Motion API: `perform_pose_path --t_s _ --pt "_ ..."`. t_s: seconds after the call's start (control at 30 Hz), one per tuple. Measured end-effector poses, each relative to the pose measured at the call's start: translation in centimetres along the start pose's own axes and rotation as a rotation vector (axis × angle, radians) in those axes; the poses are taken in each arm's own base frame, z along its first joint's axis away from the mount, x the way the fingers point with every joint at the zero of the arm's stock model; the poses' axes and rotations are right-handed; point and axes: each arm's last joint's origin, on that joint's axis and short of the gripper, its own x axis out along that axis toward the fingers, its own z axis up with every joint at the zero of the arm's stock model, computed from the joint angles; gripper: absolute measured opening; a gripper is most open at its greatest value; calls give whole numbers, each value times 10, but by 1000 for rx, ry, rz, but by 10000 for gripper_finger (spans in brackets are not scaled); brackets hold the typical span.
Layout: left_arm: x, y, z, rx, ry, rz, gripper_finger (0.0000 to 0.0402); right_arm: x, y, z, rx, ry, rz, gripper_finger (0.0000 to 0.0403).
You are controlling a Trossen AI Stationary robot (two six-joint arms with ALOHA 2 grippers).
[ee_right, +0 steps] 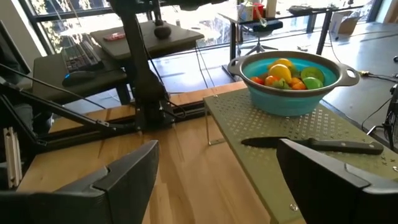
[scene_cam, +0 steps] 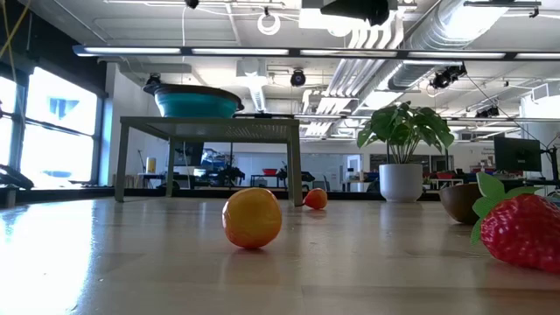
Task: Pick & Place Fruit
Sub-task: Put the strawberry into the strainer bowl on the shelf
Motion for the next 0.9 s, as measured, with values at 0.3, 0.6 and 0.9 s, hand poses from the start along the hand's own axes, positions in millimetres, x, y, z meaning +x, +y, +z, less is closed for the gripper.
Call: perform_pose_path --t_s 0.3,0.6,0.9 --pt "10 45 -13 -31 160 204 91 0 0 0 -1 -1 0 318" --pt "16 85 -25 -58 286 394 91 1 -4 1 1 -2 -14 318" --pt "22 115 -25 -93 316 432 91 1 -9 1 5 -4 -32 318"
